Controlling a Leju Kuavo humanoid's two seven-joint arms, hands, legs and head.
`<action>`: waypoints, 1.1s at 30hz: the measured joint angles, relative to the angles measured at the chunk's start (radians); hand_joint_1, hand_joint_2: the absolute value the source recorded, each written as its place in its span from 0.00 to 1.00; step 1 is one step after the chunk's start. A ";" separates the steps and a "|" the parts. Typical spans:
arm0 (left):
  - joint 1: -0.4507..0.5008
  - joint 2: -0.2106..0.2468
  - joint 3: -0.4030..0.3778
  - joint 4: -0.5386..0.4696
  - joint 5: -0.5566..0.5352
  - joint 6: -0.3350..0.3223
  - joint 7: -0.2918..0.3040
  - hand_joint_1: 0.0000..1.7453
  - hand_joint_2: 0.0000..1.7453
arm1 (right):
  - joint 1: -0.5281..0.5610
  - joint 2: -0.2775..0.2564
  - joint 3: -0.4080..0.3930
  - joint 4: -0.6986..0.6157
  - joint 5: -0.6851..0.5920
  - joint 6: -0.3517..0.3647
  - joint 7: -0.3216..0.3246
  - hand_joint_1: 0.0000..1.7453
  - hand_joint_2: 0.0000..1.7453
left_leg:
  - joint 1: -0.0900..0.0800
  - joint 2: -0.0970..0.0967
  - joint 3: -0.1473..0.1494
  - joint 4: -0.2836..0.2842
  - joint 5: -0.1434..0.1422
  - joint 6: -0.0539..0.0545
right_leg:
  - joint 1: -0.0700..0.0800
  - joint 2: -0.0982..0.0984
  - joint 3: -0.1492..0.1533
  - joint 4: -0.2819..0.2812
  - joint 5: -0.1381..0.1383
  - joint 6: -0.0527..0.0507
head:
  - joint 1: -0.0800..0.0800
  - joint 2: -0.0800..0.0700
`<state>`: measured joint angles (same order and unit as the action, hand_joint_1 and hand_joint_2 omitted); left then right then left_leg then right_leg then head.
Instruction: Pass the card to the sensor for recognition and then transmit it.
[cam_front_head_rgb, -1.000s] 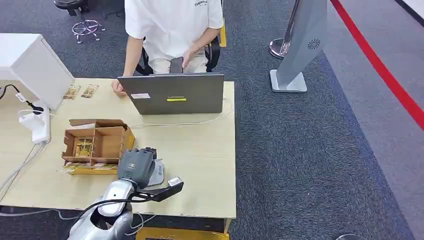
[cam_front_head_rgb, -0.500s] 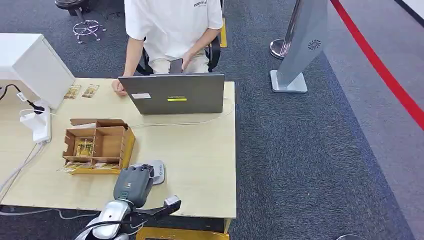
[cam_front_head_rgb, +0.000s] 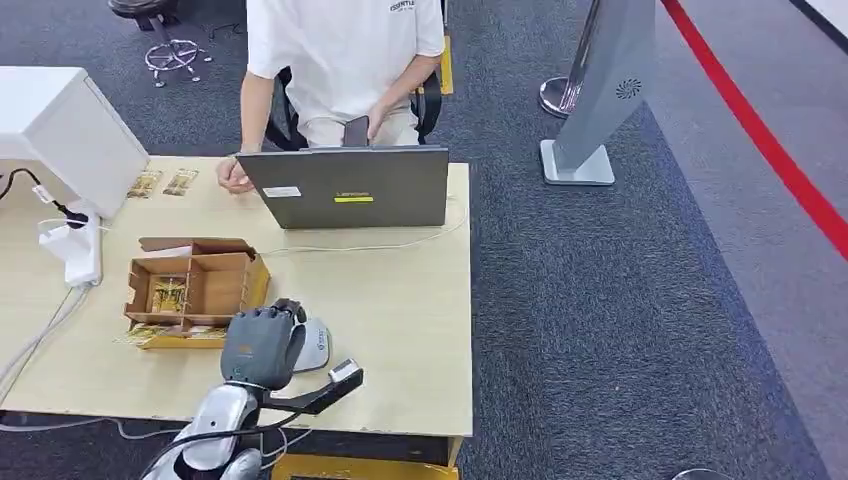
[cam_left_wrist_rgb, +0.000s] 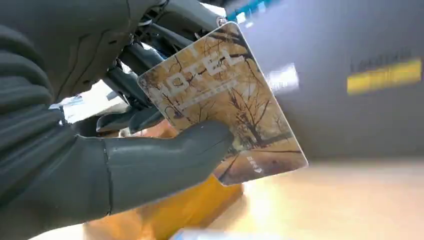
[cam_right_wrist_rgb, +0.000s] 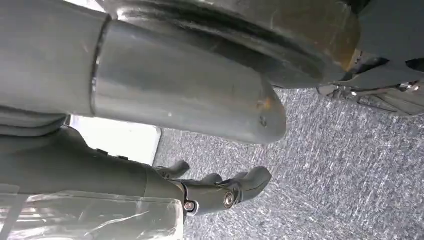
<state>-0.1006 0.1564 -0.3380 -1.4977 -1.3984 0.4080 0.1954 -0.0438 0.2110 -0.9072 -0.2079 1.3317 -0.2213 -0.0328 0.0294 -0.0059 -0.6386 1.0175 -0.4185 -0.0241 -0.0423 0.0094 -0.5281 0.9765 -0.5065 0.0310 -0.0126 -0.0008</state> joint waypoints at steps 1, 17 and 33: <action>-0.012 0.000 0.006 0.000 -0.008 0.056 -0.012 1.00 1.00 | -0.001 0.000 0.002 0.000 0.008 0.005 -0.001 0.00 0.00 | 0.000 0.000 0.000 0.000 0.000 0.000 | 0.000 0.000 0.000 0.000 0.000 0.000 | 0.000 0.000; -0.635 0.037 0.103 0.287 -0.062 0.115 -0.105 1.00 1.00 | -0.013 -0.002 0.059 0.000 0.072 0.025 -0.012 0.00 0.00 | 0.000 0.000 -0.001 0.000 0.005 0.001 | 0.000 0.002 0.001 0.001 0.005 0.001 | 0.000 0.000; -0.744 0.037 0.103 0.518 -0.055 0.116 -0.065 0.00 1.00 | -0.014 -0.002 0.063 0.002 0.068 0.025 0.019 0.00 0.00 | 0.000 0.000 -0.002 0.000 0.004 0.001 | 0.000 0.002 0.000 0.001 0.005 0.001 | 0.000 0.000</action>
<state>-0.8449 0.1930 -0.2350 -0.9800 -1.4530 0.5242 0.1305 -0.0580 0.2090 -0.8438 -0.2064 1.3996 -0.1961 -0.0134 0.0295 -0.0057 -0.6406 1.0179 -0.4141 -0.0227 -0.0422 0.0109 -0.5283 0.9771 -0.5019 0.0317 -0.0122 -0.0008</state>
